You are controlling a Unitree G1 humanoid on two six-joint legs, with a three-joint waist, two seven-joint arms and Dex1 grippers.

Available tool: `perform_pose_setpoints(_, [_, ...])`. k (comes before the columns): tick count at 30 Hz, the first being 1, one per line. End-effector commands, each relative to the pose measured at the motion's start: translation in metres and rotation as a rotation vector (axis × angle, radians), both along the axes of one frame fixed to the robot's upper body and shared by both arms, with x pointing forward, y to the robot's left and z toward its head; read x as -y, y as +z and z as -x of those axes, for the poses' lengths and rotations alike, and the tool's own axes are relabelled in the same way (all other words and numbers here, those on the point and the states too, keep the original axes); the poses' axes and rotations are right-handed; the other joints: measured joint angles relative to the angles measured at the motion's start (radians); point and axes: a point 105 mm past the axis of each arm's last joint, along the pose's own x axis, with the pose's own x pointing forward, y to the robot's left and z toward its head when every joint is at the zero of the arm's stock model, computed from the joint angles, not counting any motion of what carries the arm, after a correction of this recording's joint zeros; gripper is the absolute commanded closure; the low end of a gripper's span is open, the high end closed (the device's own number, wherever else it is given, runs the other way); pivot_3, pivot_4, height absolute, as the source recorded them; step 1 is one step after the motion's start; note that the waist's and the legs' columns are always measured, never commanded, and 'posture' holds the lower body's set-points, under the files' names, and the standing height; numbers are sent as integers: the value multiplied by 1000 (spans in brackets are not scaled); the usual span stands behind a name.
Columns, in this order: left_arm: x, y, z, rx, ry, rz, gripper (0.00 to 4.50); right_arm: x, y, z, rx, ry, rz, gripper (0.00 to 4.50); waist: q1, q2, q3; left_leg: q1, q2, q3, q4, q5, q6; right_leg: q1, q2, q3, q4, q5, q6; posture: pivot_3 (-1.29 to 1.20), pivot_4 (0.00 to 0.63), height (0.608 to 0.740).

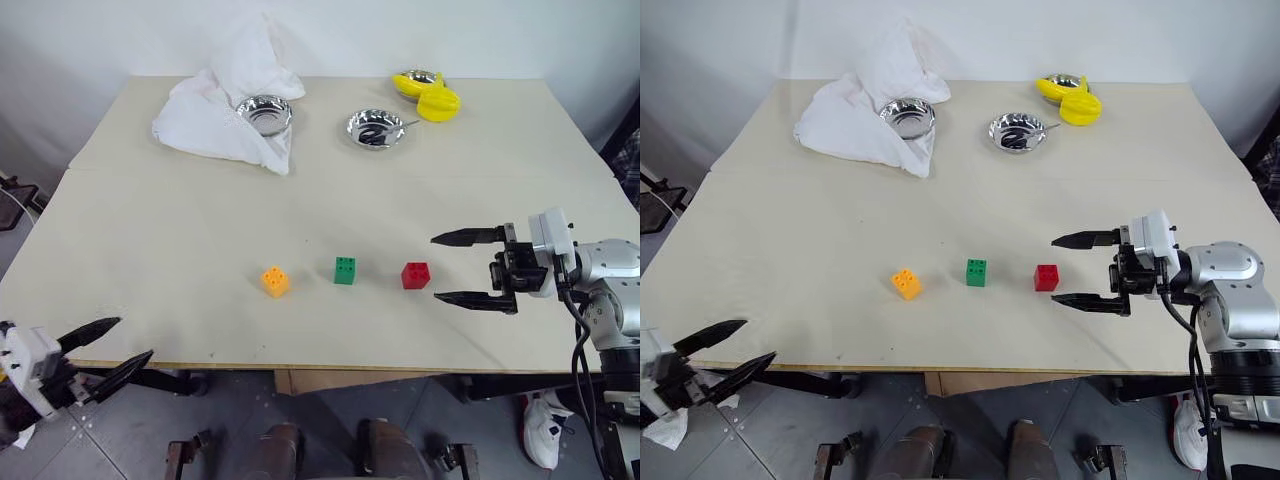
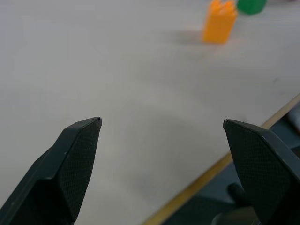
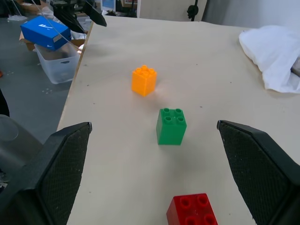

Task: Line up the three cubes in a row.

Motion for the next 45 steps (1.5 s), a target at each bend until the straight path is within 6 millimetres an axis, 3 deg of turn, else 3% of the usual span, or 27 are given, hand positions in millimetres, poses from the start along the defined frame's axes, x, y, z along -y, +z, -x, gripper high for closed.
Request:
perform_pose_setpoints(1, [41,22,-27,68,-84,26,114,10,3,10,-5,33,40,0,1,0,0,0,0,0,0,0,0,0,0,0,0,0,0,0,150,740])
perform_pose_setpoints(5, [72,33,-56,85,-102,41,114,15,-1,14,-24,17,57,0,-4,0,0,0,0,0,0,0,-1,-1,1,-1,1,0,0,0,150,740])
perform_pose_setpoints(10, [109,16,-72,-34,-184,27,114,14,-5,18,-25,8,53,0,-19,1,-1,1,1,4,-2,0,-1,-3,2,-2,2,0,0,0,150,740])
perform_pose_setpoints(14, [121,7,-83,-58,-192,13,114,12,-5,20,-20,-4,44,0,-20,1,-1,0,1,4,-1,0,-1,-3,2,-2,2,0,0,0,150,740])
perform_pose_setpoints(18, [122,1,-97,-55,-146,7,114,13,-6,22,-18,-20,40,0,-9,1,-1,0,1,4,0,0,-1,-3,2,-3,2,0,0,0,150,740])
perform_pose_setpoints(28, [130,-8,-99,-32,-211,11,3032,12,-9,26,-25,-38,34,0,-2,1,-1,0,1,4,0,0,-1,-3,1,-3,2,0,0,0,150,740])
perform_pose_setpoints(35, [122,-6,-104,12,-340,-60,3036,15,-11,30,-30,-55,38,0,-1,1,-1,0,0,4,0,0,-1,-3,1,-3,2,0,1,0,150,740])
perform_pose_setpoints(39, [107,4,-124,45,-495,-205,3036,27,-11,38,-47,-84,62,0,3,1,-1,0,0,2,1,1,-2,-3,1,-5,2,0,0,0,150,740])
perform_pose_setpoints(45, [117,22,-144,86,-674,-197,3036,38,-12,50,-71,-115,97,0,-1,1,-1,-1,-1,3,1,1,-1,-2,1,-6,1,1,2,0,150,740])
